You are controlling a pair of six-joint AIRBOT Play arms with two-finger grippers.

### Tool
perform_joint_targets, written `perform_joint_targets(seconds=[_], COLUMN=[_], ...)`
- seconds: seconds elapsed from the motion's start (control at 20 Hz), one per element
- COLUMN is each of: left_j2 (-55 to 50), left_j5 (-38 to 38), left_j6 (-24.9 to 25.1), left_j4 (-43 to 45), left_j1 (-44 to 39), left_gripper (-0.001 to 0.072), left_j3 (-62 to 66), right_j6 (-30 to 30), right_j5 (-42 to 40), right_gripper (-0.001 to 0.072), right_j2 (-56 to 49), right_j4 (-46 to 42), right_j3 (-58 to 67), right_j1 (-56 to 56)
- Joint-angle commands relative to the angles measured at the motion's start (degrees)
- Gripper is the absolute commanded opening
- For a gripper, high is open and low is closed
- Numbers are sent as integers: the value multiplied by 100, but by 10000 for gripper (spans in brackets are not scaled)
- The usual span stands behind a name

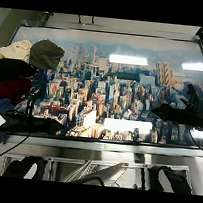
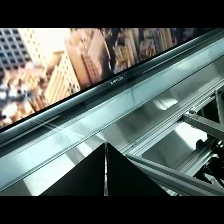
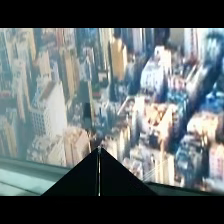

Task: Fold the shirts.

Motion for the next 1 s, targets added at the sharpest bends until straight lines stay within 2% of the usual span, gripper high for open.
perform_joint_targets(seconds=[0.0, 0.2, 0.35, 0.4, 0.45, 0.5, 0.55, 0.6, 0.65, 0.95], left_j2=[2, 2, -485, -824, -1226, -1733, -2269, -2918, -3569, -7519], left_j5=[264, 494, 1456, 1661, 1856, 2065, 2186, 2232, 2205, 2059], left_j6=[2, 2, -15, -9, -11, -22, -17, -15, -11, -83], left_j4=[-4, 81, 1209, 1318, 1311, 1305, 1307, 1307, 1311, 1303], left_j1=[2, 15, 549, 914, 1307, 1705, 2028, 2282, 2420, 2267], left_gripper=[10, 11, 13, 99, 486, 695, 697, 698, 698, 698], left_j3=[0, 11, 627, 984, 1366, 1808, 2251, 2765, 3272, 6494], right_j6=[-11, -13, -9, -11, -13, -15, -15, -13, -15, -11], right_j5=[-225, -247, -260, -256, -256, -260, -308, -450, -577, -798], right_gripper=[25, 24, 25, 26, 33, 35, 135, 332, 411, 412], right_j2=[4, 4, -44, -109, -157, -201, -269, -363, -452, -1029], right_j4=[4, 2, 0, 0, -2, -2, -2, -2, -2, -2], right_j3=[-2, -4, -4, -4, -4, -4, -4, -4, -4, -4], right_j1=[4, 7, -7, -7, -7, -7, -7, -7, -7, -7])
